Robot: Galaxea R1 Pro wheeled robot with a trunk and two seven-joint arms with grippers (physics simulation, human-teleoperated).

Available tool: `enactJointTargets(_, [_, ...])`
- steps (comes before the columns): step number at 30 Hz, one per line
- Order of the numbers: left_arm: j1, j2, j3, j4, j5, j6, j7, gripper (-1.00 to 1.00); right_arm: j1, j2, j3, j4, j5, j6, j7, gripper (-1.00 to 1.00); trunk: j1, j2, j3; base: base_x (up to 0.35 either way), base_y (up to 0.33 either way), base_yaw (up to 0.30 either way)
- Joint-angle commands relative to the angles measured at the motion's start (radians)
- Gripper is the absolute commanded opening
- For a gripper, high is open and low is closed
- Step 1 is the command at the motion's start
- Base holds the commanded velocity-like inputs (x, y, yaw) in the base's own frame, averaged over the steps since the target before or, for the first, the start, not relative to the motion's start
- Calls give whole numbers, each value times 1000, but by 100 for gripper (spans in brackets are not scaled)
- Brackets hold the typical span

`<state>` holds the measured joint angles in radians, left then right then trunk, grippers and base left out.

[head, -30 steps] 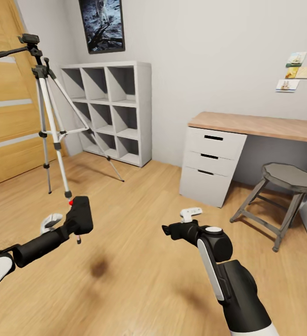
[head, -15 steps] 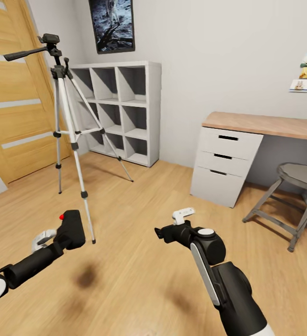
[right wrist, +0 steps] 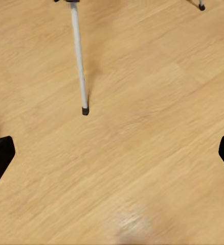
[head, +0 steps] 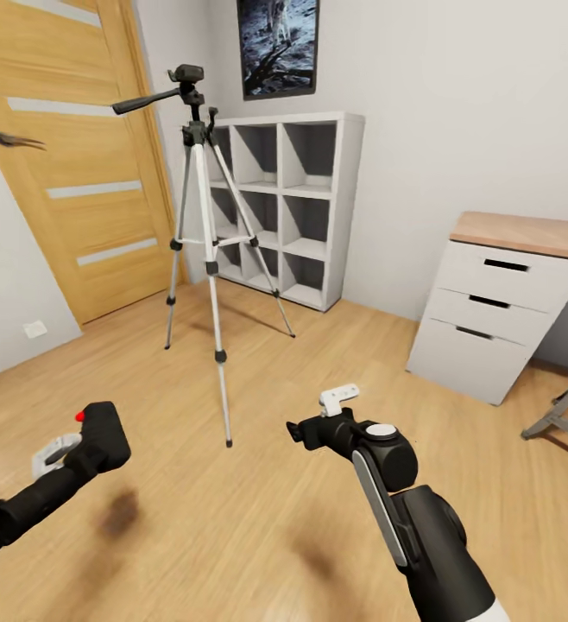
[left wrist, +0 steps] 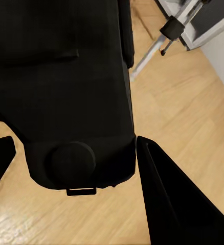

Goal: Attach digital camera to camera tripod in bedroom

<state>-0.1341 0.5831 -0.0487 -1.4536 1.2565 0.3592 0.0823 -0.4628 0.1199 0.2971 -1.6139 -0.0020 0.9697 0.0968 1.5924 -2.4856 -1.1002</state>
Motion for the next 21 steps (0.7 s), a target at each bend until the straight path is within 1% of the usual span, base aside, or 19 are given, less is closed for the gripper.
enactJointTargets(1, [-1,0,-1,0,8,2,6,-100,-1,0,0,-1,0,4,3,100,0,0,-1,100,313,292])
enactJointTargets(7, [0,0,2,2,6,3,1,-100,1,0,5,-1,0,3,0,100,0,0,-2,190,297,282])
enactJointTargets(11, [-1,0,2,2,6,4,-1,-100,1,2,4,-1,0,11,0,100,0,0,-2,221,288,204])
enactJointTargets(17, [-1,0,3,2,6,4,-2,-100,0,7,1,-1,0,46,0,100,0,0,-2,225,287,75])
enactJointTargets(18, [-1,0,3,2,6,4,-2,-100,-1,8,-1,-1,0,76,0,100,0,0,-2,226,286,21])
enactJointTargets(21, [-1,0,3,2,6,4,-2,-100,-2,8,-2,-1,0,78,0,100,0,0,-2,226,286,16])
